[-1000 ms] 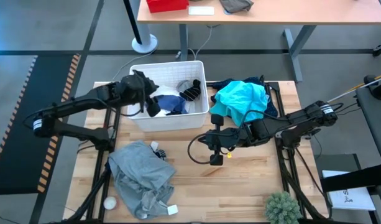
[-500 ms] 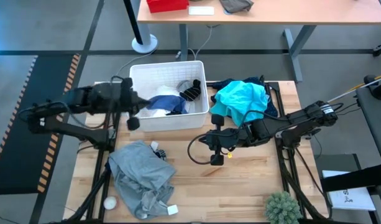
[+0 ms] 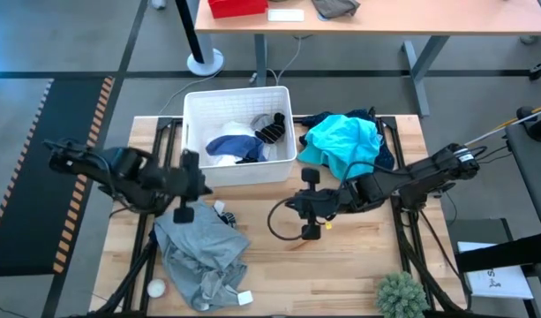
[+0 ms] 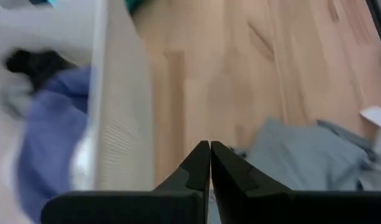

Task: Sort clothes
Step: Put the gray sock into the white bin

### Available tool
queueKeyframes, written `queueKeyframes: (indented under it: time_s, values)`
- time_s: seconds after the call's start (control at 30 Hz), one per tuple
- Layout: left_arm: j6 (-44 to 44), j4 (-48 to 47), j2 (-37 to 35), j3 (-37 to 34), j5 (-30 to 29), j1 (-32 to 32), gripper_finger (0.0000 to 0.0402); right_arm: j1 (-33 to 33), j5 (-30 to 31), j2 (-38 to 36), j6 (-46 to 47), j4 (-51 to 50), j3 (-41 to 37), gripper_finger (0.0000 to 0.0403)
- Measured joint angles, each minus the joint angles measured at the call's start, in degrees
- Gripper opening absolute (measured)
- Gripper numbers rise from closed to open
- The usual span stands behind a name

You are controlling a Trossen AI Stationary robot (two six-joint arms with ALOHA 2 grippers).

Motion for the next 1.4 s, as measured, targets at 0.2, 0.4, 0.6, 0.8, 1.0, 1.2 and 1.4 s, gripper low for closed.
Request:
queueKeyframes:
  time_s: [0.2,0.4,0.6,0.8,1.0,1.2,1.4]
  values:
    - [-7.86,-0.25,0.63,-4.86,2.04,-6.92,0.0000,1.44,-0.31,0.00,2.99,0.31,-2.70,0.0000]
    - [-17.49,4.28,0.59,-10.93,9.45,-12.85,0.0000,2.79,-0.13,0.00,4.34,2.09,-4.19,0.0000]
    - [-32.11,24.40,0.61,-20.57,20.33,-17.41,0.0011,3.33,-0.07,-0.02,4.79,2.36,-4.25,0.0000]
    - [-45.96,34.51,0.61,-28.46,21.03,-22.46,0.0057,3.44,0.02,-0.02,4.77,2.41,-4.25,0.0000]
    - [-52.95,41.13,3.53,-31.79,20.51,-25.55,0.0120,3.44,0.02,-0.02,4.74,2.38,-4.25,0.0000]
    - [-53.21,44.05,11.66,-30.94,20.90,-25.72,0.0177,3.44,0.04,-0.02,4.51,2.40,-4.28,0.0000]
    - [-54.04,44.04,18.48,-29.74,21.05,-25.72,0.0201,3.44,0.02,-0.02,4.35,2.38,-4.28,0.0000]
